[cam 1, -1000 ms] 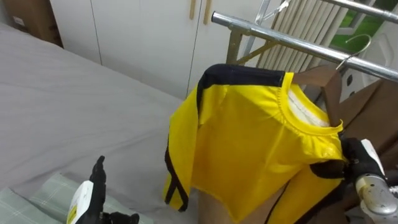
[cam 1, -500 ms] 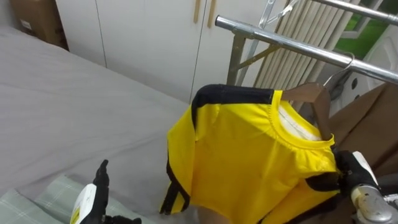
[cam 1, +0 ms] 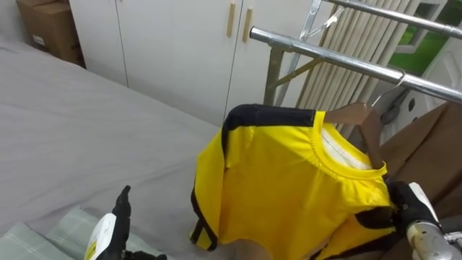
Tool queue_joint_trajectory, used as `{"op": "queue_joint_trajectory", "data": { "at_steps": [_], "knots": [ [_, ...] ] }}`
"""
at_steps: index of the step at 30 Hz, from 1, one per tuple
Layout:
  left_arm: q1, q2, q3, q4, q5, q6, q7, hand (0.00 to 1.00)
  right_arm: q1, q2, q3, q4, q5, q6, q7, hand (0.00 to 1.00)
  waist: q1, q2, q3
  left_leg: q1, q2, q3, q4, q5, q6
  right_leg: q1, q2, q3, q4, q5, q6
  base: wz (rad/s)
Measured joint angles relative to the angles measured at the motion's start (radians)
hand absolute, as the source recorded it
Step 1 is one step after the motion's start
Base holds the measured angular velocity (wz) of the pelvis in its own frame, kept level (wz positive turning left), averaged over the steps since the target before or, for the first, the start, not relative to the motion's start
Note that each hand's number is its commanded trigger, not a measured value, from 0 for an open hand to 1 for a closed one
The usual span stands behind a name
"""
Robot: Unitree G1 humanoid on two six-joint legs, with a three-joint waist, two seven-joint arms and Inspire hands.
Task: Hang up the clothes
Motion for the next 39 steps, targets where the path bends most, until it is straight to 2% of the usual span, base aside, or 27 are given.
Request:
{"op": "queue_joint_trajectory", "data": {
  "at_steps": [5,6,7,9,10,17,39],
  "knots": [
    [0.000,0.000,-0.001,0.000,0.000,0.000,0.018,0.00,0.004,0.002,0.002,0.000,-0.001,0.000,-0.012,1.00,0.000,-0.003,-0.0019,0.000,0.000,0.000,0.000,0.000,0.000,0.001,0.000,-0.001,0.000,0.000,0.000,0.00],
    [0.000,0.000,-0.001,0.000,0.000,0.000,0.018,0.00,0.008,0.002,0.002,0.000,0.000,-0.001,-0.017,0.69,0.001,-0.004,-0.0025,0.000,0.000,0.000,0.000,0.000,0.000,0.001,0.000,-0.001,0.000,0.000,0.000,0.00],
    [0.000,0.000,-0.001,0.000,0.000,0.000,0.018,0.00,0.009,0.002,0.002,0.000,0.000,-0.001,-0.017,0.58,0.001,-0.004,-0.0027,0.000,0.000,0.000,0.000,0.000,0.000,0.002,0.000,-0.001,0.000,0.000,0.000,0.00],
    [0.000,0.001,-0.001,0.000,0.000,0.000,0.020,0.00,0.010,0.002,0.002,0.000,0.000,-0.001,-0.018,0.12,0.000,-0.004,-0.0030,0.000,0.000,-0.001,0.001,0.000,0.000,0.002,-0.001,-0.001,0.000,0.000,0.000,0.00],
    [0.000,0.001,-0.001,-0.001,0.000,0.000,0.021,0.00,0.010,0.002,0.002,0.000,0.000,-0.001,-0.019,0.00,0.000,-0.004,-0.0030,0.000,-0.001,-0.001,0.001,0.000,0.000,0.002,-0.001,-0.001,0.000,0.000,0.000,0.00],
    [0.000,0.001,0.000,-0.004,0.000,0.000,0.041,0.00,0.013,0.003,0.003,0.043,0.003,0.010,-0.016,0.00,0.001,-0.003,-0.0031,0.000,-0.001,-0.007,0.004,0.000,0.000,0.004,-0.002,-0.005,0.000,0.000,0.000,0.00],
    [0.000,0.000,-0.001,-0.003,-0.001,0.000,0.041,0.00,0.023,0.004,0.010,0.048,0.006,0.010,0.009,0.00,-0.004,-0.003,-0.0034,-0.001,-0.002,-0.007,0.008,0.000,0.000,0.004,-0.003,-0.006,0.002,0.000,0.000,0.00]
  ]
}}
